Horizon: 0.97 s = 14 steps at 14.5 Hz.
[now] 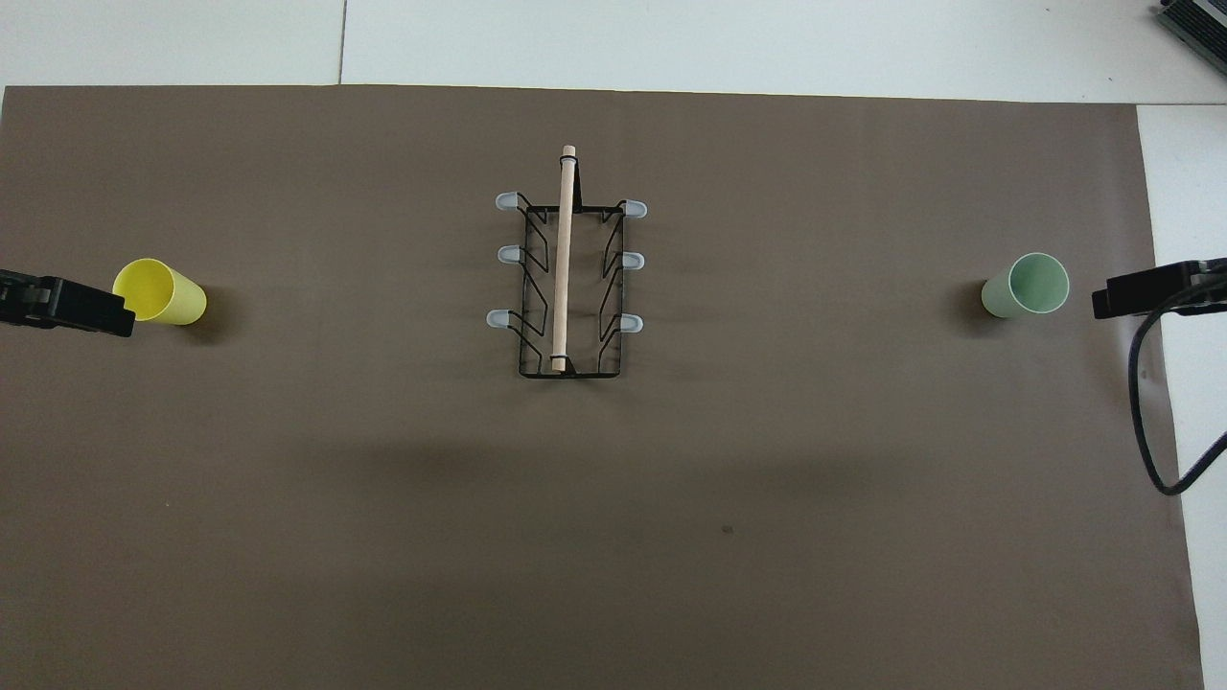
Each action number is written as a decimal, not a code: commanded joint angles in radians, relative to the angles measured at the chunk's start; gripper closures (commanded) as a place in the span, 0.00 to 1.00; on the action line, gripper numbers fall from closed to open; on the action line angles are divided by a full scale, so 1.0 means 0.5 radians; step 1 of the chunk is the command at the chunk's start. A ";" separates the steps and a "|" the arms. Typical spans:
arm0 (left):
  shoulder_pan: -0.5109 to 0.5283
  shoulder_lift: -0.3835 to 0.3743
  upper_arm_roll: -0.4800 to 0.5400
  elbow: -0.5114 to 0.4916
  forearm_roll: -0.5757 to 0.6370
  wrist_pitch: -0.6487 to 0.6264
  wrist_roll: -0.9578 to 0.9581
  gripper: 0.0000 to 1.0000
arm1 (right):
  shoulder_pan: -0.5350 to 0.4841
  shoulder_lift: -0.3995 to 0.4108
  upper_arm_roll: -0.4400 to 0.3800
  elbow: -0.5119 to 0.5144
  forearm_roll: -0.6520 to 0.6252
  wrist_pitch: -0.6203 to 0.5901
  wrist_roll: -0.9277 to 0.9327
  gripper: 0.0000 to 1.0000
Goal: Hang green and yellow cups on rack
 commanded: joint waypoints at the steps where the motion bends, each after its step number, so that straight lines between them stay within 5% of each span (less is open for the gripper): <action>1: -0.002 -0.032 0.000 -0.019 0.033 -0.010 -0.012 0.00 | 0.008 0.003 -0.011 0.007 -0.013 0.013 -0.024 0.00; 9: -0.002 0.072 0.009 0.048 0.030 -0.022 -0.024 0.00 | 0.008 -0.003 -0.011 0.007 -0.013 0.007 -0.027 0.00; 14: -0.026 0.422 0.138 0.446 0.012 -0.130 -0.291 0.01 | 0.008 0.000 -0.011 -0.017 -0.013 0.062 -0.027 0.00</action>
